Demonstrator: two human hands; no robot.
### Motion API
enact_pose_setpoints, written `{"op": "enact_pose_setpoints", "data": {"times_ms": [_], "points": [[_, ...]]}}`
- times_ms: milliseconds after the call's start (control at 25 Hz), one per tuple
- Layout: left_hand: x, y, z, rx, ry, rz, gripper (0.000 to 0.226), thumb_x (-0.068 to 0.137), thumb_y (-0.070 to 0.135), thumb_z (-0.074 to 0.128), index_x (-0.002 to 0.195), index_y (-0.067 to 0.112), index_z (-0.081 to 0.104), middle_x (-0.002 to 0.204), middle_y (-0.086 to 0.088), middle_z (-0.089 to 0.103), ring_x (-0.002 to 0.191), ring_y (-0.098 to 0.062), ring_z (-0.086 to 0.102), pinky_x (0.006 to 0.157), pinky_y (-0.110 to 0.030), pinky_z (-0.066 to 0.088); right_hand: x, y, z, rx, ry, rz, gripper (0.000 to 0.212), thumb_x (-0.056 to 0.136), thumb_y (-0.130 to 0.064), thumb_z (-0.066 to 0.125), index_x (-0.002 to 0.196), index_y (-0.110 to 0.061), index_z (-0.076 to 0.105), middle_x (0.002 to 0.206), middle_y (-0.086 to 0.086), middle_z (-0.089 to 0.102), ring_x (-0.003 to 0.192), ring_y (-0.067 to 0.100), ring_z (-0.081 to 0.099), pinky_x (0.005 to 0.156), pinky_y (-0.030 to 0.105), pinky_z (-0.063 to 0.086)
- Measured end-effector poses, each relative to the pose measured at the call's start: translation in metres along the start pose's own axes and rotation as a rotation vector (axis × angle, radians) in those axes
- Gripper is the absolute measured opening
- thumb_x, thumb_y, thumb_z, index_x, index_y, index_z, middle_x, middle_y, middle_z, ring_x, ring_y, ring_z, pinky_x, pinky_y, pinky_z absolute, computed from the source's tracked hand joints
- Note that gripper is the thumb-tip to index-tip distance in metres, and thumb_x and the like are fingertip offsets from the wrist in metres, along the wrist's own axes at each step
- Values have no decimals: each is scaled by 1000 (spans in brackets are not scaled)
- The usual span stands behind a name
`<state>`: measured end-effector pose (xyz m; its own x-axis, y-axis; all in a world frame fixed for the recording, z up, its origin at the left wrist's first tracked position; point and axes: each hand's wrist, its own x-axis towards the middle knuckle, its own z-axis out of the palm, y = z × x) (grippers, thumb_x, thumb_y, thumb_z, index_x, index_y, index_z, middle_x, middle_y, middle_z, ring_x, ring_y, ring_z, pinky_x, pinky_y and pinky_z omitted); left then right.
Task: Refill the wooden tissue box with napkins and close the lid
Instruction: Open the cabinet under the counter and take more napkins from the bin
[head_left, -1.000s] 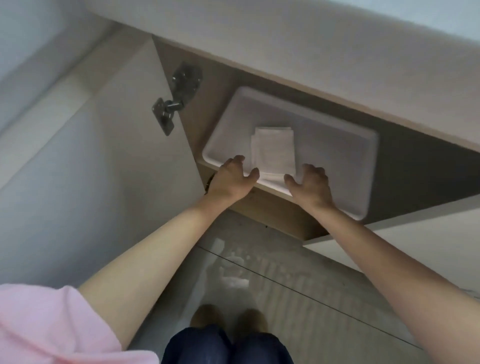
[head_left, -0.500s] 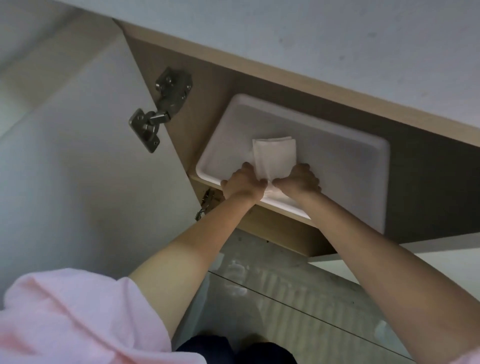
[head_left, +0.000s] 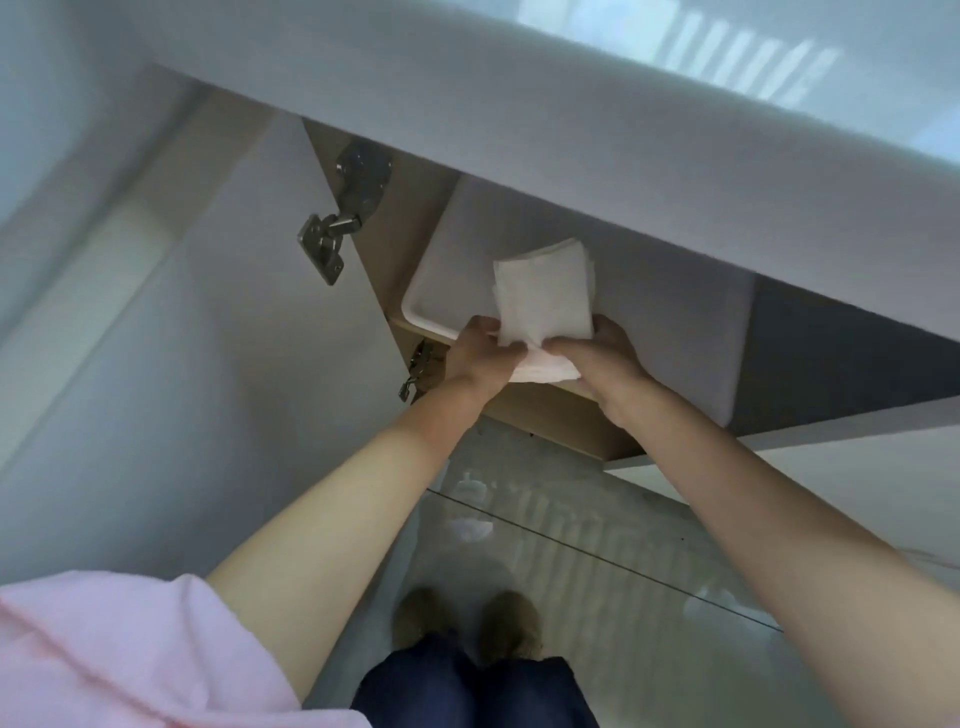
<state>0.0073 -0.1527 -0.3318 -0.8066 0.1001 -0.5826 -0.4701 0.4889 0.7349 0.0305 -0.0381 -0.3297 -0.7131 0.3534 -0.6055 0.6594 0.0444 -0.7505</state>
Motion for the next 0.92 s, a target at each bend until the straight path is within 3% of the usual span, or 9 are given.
{"op": "enact_pose_setpoints", "data": {"times_ms": [80, 240, 360, 520, 640, 760, 920], "points": [[-22, -5, -8, -162, -64, -75, 48, 87, 23, 59, 131, 7, 46, 131, -11, 55, 119, -26, 52, 101, -29, 40, -31, 1, -2, 93, -46, 31, 46, 82, -5, 63, 126, -5, 49, 125, 17, 59, 114, 30, 56, 98, 41, 47], [-77, -18, -31, -638, -255, -333, 49, 86, 36, 58, 125, 7, 51, 116, -6, 64, 104, -21, 61, 101, -33, 43, -95, 6, -3, 253, -165, 122, 46, 83, -2, 62, 128, -7, 50, 124, 13, 61, 114, 28, 58, 98, 41, 48], [-118, -32, -49, -885, -385, -326, 46, 90, 34, 52, 127, 7, 52, 126, -14, 62, 116, -28, 58, 104, -43, 42, -142, 10, -6, 240, -316, 195, 48, 84, -7, 63, 130, -12, 49, 125, 8, 62, 114, 24, 59, 99, 41, 48], [-161, -34, -63, -818, -298, -338, 35, 87, 27, 58, 119, 13, 58, 113, -8, 68, 103, -21, 65, 94, -36, 51, -184, 5, -3, 10, -323, 156, 43, 85, -15, 64, 126, -16, 51, 122, 6, 63, 110, 22, 61, 98, 41, 50], [-187, -27, -69, -842, -275, -339, 33, 86, 23, 59, 119, 17, 57, 112, -8, 68, 100, -21, 65, 90, -36, 53, -213, -7, 6, -110, -262, 88, 42, 89, -23, 59, 128, -16, 44, 120, -2, 57, 105, 14, 57, 81, 23, 51], [-209, -12, -72, -801, -242, -321, 30, 87, 21, 60, 116, 21, 56, 110, -7, 67, 100, -21, 64, 89, -37, 52, -240, -24, 12, -232, -228, 5, 50, 92, -34, 52, 135, -17, 33, 115, -10, 45, 100, 7, 48, 65, 5, 38], [-231, 10, -89, -826, -190, -327, 21, 86, 21, 61, 106, 23, 58, 107, -8, 67, 100, -26, 64, 89, -42, 52, -266, -48, 4, -171, -214, 19, 48, 94, -31, 48, 137, -18, 31, 124, -8, 46, 103, 7, 48, 66, 6, 39]]}}
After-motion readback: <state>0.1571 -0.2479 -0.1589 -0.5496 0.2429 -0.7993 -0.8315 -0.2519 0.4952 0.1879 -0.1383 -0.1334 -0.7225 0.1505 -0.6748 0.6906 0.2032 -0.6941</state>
